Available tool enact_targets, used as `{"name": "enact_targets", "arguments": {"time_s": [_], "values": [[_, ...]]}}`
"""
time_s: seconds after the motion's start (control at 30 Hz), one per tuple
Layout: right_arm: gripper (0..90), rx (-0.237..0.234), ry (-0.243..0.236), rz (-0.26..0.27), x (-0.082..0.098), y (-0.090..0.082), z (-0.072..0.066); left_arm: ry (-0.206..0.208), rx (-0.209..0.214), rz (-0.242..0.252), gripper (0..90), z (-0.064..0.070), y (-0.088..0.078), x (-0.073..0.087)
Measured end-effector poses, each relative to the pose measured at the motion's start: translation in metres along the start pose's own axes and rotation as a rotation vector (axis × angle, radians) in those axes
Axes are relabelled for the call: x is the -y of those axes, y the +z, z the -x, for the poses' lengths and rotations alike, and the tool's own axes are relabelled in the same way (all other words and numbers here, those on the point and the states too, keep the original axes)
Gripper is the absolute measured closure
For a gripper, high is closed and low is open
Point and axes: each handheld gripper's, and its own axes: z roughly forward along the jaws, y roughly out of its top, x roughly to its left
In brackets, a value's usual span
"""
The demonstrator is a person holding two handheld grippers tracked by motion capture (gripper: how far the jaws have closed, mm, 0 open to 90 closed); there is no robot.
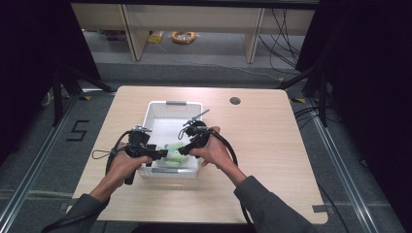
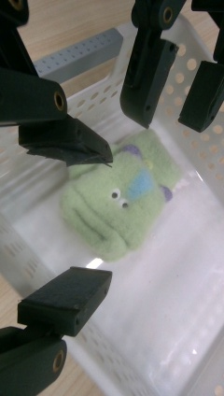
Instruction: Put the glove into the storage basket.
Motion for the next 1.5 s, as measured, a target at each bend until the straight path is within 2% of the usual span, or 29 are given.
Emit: {"name": "enact_targets", "arguments": {"time_s": [0.07, 0.1, 0.17, 0.27, 0.3, 0.37, 0.47, 0.5, 0.53, 0.6, 0.63, 0.73, 0.8, 0.87, 0.93, 0.97, 1.0, 1.03, 1.1, 1.17, 1.27, 1.3, 1.33, 1.4, 1.43, 1.47, 1.5], "values": [[37.6, 0.001, -0.011, 0.02, 0.002, -0.006, 0.002, -0.007, 0.004, 0.015, 38.1, 0.004, -0.002, 0.0], [37.5, -0.001, 0.014, 0.015, 0.004, -0.011, 0.001, -0.013, 0.012, 0.022, 37.7, 0.008, -0.005, 0.0], [37.5, -0.008, 0.009, 0.043, 0.006, -0.018, 0.004, -0.011, 0.03, 0.033, 36.4, 0.012, -0.008, 0.0], [37.4, -0.012, -0.001, 0.074, 0.009, -0.025, 0.005, -0.006, 0.032, 0.044, 35.3, 0.015, -0.012, 0.001], [37.3, -0.006, 0.013, 0.084, 0.012, -0.03, 0.005, -0.01, 0.042, 0.051, 35.0, 0.017, -0.013, 0.002], [37.1, -0.01, -0.002, 0.109, 0.016, -0.036, 0.007, -0.005, 0.051, 0.049, 34.0, 0.021, -0.014, 0.003], [36.8, -0.018, 0.002, 0.128, 0.023, -0.045, 0.01, -0.005, 0.073, 0.05, 31.9, 0.026, -0.017, 0.005], [36.6, -0.037, -0.009, 0.143, 0.025, -0.047, 0.011, -0.007, 0.078, 0.059, 31.9, 0.029, -0.017, 0.006], [36.5, -0.023, -0.005, 0.154, 0.029, -0.053, 0.013, -0.002, 0.08, 0.06, 31.2, 0.033, -0.018, 0.008], [36.4, -0.03, 0.006, 0.154, 0.032, -0.056, 0.014, -0.001, 0.087, 0.059, 30.7, 0.034, -0.018, 0.009], [36.3, -0.036, 0.005, 0.176, 0.035, -0.06, 0.016, 0.002, 0.093, 0.058, 29.9, 0.038, -0.018, 0.01], [36.0, -0.039, 0.008, 0.184, 0.041, -0.066, 0.019, 0.007, 0.103, 0.057, 29.5, 0.041, -0.019, 0.011], [36.0, -0.045, 0.003, 0.188, 0.045, -0.069, 0.02, 0.003, 0.114, 0.076, 29.5, 0.046, -0.021, 0.013], [35.7, -0.054, 0.018, 0.207, 0.05, -0.073, 0.019, 0.008, 0.123, 0.078, 29.3, 0.05, -0.022, 0.013], [35.2, -0.047, 0.009, 0.2, 0.051, -0.076, 0.021, 0.013, 0.127, 0.08, 29.2, 0.051, -0.022, 0.014], [35.2, -0.05, 0.037, 0.213, 0.054, -0.077, 0.018, 0.005, 0.135, 0.084, 29.1, 0.053, -0.023, 0.014], [34.9, -0.048, 0.013, 0.224, 0.058, -0.08, 0.021, 0.016, 0.14, 0.076, 29.0, 0.054, -0.024, 0.015], [34.8, -0.046, 0.006, 0.222, 0.06, -0.082, 0.022, 0.012, 0.146, 0.091, 29.0, 0.059, -0.025, 0.017], [34.7, -0.053, 0.02, 0.215, 0.065, -0.086, 0.022, -0.002, 0.161, 0.104, 28.9, 0.063, -0.025, 0.019], [34.6, -0.057, 0.01, 0.229, 0.066, -0.086, 0.024, 0.011, 0.158, 0.097, 28.9, 0.064, -0.026, 0.02], [34.5, -0.049, 0.018, 0.236, 0.075, -0.092, 0.028, 0.014, 0.173, 0.1, 28.8, 0.072, -0.026, 0.023], [34.5, -0.06, 0.037, 0.238, 0.077, -0.094, 0.027, 0.023, 0.178, 0.103, 28.8, 0.073, -0.026, 0.023], [34.5, -0.054, 0.029, 0.242, 0.079, -0.096, 0.028, 0.023, 0.178, 0.103, 28.7, 0.073, -0.026, 0.023], [34.4, -0.044, 0.026, 0.255, 0.083, -0.1, 0.031, 0.05, 0.184, 0.096, 28.5, 0.077, -0.026, 0.025], [34.4, -0.044, 0.026, 0.255, 0.083, -0.1, 0.031, 0.05, 0.184, 0.096, 28.4, 0.077, -0.026, 0.025], [34.0, -0.057, 0.033, 0.269, 0.087, -0.103, 0.032, 0.037, 0.189, 0.116, 28.2, 0.081, -0.025, 0.027], [33.8, -0.052, 0.046, 0.267, 0.089, -0.105, 0.032, 0.044, 0.194, 0.112, 28.1, 0.083, -0.025, 0.027]]}}
